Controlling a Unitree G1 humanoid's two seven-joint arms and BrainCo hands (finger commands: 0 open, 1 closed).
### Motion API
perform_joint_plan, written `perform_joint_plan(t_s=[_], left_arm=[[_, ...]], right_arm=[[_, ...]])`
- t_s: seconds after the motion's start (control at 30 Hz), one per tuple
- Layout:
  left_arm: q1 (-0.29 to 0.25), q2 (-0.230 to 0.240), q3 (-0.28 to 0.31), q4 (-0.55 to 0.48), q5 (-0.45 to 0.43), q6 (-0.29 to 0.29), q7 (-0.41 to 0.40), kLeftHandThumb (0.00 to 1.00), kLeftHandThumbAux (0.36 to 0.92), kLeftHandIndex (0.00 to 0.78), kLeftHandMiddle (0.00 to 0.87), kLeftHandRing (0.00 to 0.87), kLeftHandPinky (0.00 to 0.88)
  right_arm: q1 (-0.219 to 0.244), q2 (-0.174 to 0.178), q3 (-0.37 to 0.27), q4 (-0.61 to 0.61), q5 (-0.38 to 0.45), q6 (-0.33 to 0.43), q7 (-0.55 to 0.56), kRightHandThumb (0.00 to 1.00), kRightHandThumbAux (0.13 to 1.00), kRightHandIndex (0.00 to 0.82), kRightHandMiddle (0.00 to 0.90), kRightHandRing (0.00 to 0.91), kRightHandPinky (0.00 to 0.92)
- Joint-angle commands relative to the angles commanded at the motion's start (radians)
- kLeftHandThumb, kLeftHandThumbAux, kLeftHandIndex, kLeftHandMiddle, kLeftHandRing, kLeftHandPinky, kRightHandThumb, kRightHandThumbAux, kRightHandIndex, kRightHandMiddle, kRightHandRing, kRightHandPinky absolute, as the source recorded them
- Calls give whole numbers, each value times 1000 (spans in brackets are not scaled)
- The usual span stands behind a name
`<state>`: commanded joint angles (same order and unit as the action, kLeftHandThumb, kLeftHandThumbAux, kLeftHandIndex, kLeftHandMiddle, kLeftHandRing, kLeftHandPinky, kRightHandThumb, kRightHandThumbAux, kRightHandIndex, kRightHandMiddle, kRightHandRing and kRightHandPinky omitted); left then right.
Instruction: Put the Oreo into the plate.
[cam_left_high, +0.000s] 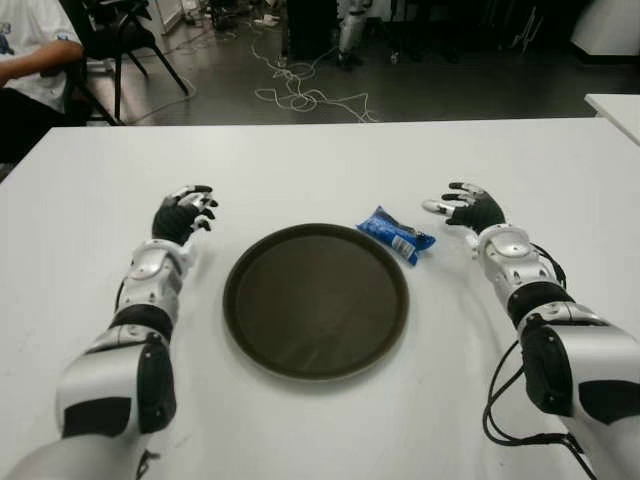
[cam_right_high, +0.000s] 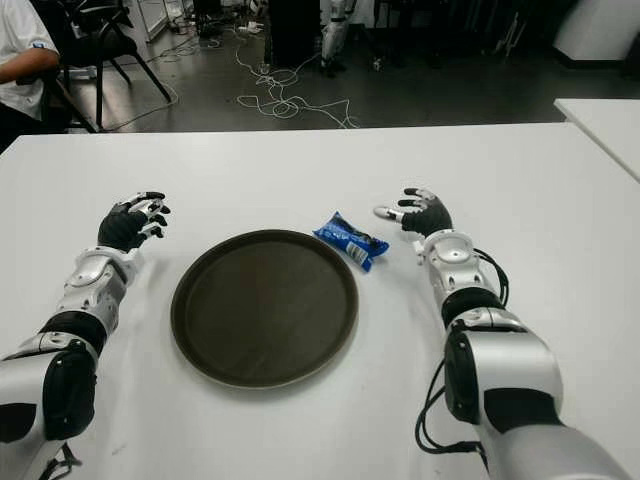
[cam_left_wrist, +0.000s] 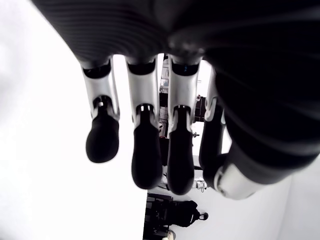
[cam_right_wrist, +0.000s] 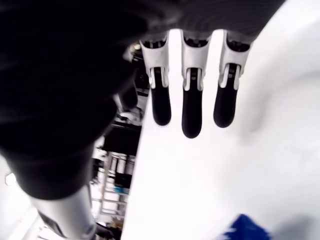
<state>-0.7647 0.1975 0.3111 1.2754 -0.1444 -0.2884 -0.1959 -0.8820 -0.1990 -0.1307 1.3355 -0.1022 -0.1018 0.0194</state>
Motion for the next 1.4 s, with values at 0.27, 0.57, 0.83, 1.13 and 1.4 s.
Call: perform_joint_plan(t_s=[0.27, 0.57, 0.83, 1.13, 1.4], left_arm=[[0, 0, -8, -1, 10, 0, 2, 694, 720, 423, 582, 623, 678], [0, -4, -12, -2, 11, -1, 9, 693, 720, 423, 586, 625, 676], [-1, -5, -19, -2, 15, 0, 18, 693, 720, 423, 587, 629, 684], [0, -5, -16, 1, 9, 2, 12, 693, 720, 423, 593, 633, 681], [0, -6, -14, 3, 8, -4, 6, 694, 720, 423, 586, 629, 684]], right_arm=[[2, -1, 11, 2, -16, 5, -10, 0, 861, 200, 257, 289, 321], [0, -2, 26, 5, -31, 24, -25, 0, 866, 209, 267, 293, 318], [-16, 0, 24, 4, -35, 50, -39, 0, 836, 198, 257, 291, 328], [-57, 2, 14, 6, -35, 72, -68, 0, 841, 225, 281, 309, 328], [-89, 6, 17, 16, -49, 99, -96, 0, 832, 231, 289, 313, 322]])
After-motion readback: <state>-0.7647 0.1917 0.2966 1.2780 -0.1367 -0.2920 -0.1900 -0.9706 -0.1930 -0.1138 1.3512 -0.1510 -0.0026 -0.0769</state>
